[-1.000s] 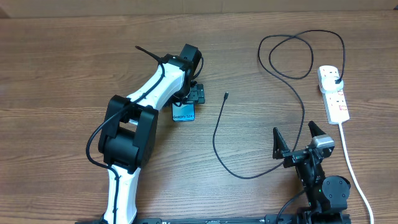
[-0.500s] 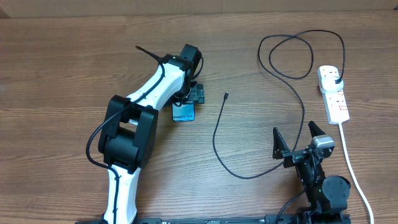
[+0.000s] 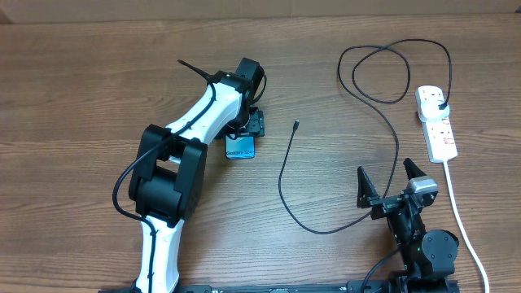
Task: Plug charger to phone and switch on socket
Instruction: 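Lift the smartphone with the left gripper and tilt it upright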
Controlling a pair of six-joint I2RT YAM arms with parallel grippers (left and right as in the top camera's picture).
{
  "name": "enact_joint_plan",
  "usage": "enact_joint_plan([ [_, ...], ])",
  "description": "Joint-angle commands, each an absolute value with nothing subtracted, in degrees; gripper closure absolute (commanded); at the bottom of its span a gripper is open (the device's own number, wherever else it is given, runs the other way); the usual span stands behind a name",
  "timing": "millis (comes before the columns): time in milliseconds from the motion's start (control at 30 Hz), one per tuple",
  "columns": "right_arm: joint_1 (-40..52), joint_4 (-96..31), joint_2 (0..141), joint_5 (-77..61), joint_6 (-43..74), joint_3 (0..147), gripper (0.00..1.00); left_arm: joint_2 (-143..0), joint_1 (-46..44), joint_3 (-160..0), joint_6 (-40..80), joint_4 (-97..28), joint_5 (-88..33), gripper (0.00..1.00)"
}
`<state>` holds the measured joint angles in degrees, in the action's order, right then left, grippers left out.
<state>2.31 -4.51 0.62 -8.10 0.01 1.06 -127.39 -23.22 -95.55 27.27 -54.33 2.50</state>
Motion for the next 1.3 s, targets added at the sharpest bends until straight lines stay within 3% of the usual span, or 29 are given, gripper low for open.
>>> enact_joint_plan([
  [0, 2.6, -4.2, 0.2, -7.5, -0.1, 0.4, 0.0, -130.0, -22.8, -93.4, 27.5, -55.1, 4.4, 0.18],
  [467, 2.6, -4.2, 0.2, -7.5, -0.1, 0.4, 0.0, -130.0, -22.6, -105.6, 25.2, -71.3, -8.1, 0.19],
  [833, 2.6, -4.2, 0.2, -7.5, -0.1, 0.4, 0.0, -130.0, -18.6, -105.9, 12.3, -83.9, -37.8, 0.2],
  [1067, 2.6, -4.2, 0.2, -7.5, -0.1, 0.4, 0.0, -130.0, -13.2, -105.9, 12.2, -87.9, -58.9, 0.22],
  [1267, 2.6, -4.2, 0.2, -7.5, -0.1, 0.4, 0.0, -130.0, -9.7, -105.9, 12.2, -91.6, -70.1, 0.21],
])
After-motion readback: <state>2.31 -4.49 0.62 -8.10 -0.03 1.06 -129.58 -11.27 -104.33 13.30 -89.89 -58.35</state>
